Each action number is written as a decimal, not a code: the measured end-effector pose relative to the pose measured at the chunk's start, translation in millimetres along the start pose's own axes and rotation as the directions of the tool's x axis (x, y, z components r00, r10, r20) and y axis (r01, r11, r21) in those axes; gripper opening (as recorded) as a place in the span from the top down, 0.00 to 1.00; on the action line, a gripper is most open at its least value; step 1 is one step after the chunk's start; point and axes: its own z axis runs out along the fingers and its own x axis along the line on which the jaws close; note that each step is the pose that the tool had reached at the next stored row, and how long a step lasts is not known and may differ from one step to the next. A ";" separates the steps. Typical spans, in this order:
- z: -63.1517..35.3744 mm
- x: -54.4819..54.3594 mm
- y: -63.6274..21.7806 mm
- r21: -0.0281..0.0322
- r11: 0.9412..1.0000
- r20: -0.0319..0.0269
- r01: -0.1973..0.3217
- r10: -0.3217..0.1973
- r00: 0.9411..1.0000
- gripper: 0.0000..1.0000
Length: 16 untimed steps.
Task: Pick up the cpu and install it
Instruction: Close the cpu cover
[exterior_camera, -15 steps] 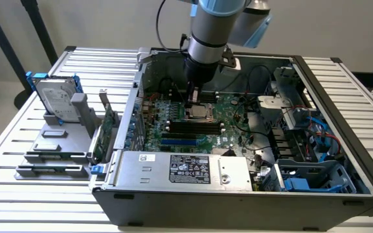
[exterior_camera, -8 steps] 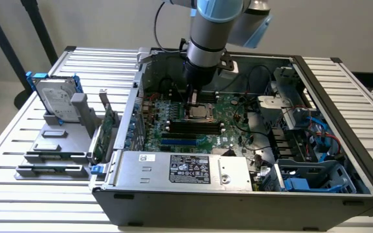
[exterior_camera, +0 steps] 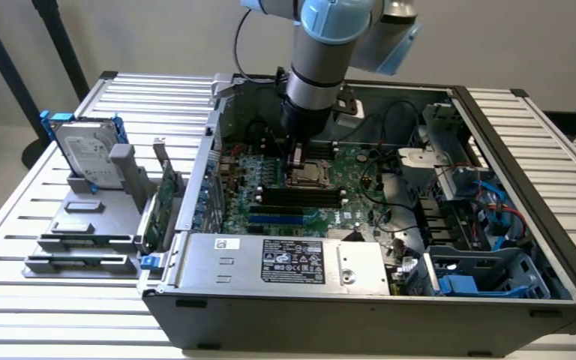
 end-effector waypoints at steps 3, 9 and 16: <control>0.0 0.1 -0.2 0.000 1.000 -0.001 0.000 0.000 1.000 0.89; -12.4 0.8 -4.3 0.000 1.000 -0.002 0.000 0.000 1.000 0.89; -19.4 -5.4 -20.3 0.000 1.000 -0.002 0.000 0.000 1.000 0.89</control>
